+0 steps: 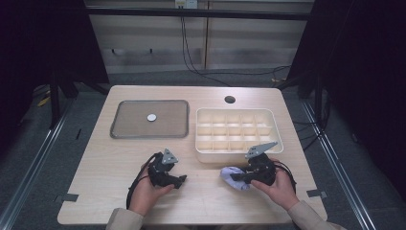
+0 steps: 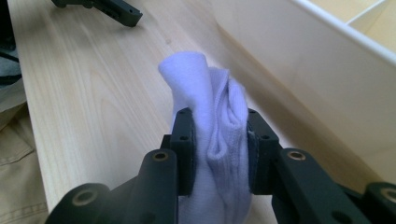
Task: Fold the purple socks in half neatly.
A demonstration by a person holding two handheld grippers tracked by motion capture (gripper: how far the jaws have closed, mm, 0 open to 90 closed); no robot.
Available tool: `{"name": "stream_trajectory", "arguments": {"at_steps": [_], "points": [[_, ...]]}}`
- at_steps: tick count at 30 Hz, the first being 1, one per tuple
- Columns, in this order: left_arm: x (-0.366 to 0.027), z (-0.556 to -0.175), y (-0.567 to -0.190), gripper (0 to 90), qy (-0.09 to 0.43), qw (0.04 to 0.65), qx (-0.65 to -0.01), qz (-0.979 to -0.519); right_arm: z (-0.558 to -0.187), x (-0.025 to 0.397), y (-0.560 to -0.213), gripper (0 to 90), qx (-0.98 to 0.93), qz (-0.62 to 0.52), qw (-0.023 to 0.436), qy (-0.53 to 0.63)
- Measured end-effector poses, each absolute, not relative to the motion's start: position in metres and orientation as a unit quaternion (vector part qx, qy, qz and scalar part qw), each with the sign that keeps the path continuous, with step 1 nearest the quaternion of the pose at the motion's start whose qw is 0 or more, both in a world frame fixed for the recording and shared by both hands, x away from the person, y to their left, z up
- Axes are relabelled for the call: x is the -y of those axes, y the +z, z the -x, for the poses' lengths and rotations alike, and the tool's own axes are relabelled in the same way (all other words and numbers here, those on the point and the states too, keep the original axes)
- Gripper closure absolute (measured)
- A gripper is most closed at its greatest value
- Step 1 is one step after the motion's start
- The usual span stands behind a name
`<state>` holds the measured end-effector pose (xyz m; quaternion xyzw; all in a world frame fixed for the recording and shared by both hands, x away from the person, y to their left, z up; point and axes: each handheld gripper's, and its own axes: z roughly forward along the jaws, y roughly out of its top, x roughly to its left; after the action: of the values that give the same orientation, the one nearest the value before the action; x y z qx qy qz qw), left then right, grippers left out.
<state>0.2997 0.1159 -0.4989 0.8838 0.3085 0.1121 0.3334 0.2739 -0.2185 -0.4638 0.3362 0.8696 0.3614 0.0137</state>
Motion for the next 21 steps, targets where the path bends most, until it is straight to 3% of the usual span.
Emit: {"name": "stream_trajectory", "arguments": {"at_steps": [11, 21], "points": [[-0.119, -0.299, -0.505, 20.3, 0.113, 0.359, -0.304, -0.875, -0.276, 0.224, -0.458, 69.4, -0.871, -0.337, 0.014, 0.356], [-0.119, -0.298, -0.506, 18.4, 0.116, 0.364, -0.301, -0.874, -0.279, 0.221, -0.48, 66.0, -0.877, -0.338, 0.026, 0.341]]}}
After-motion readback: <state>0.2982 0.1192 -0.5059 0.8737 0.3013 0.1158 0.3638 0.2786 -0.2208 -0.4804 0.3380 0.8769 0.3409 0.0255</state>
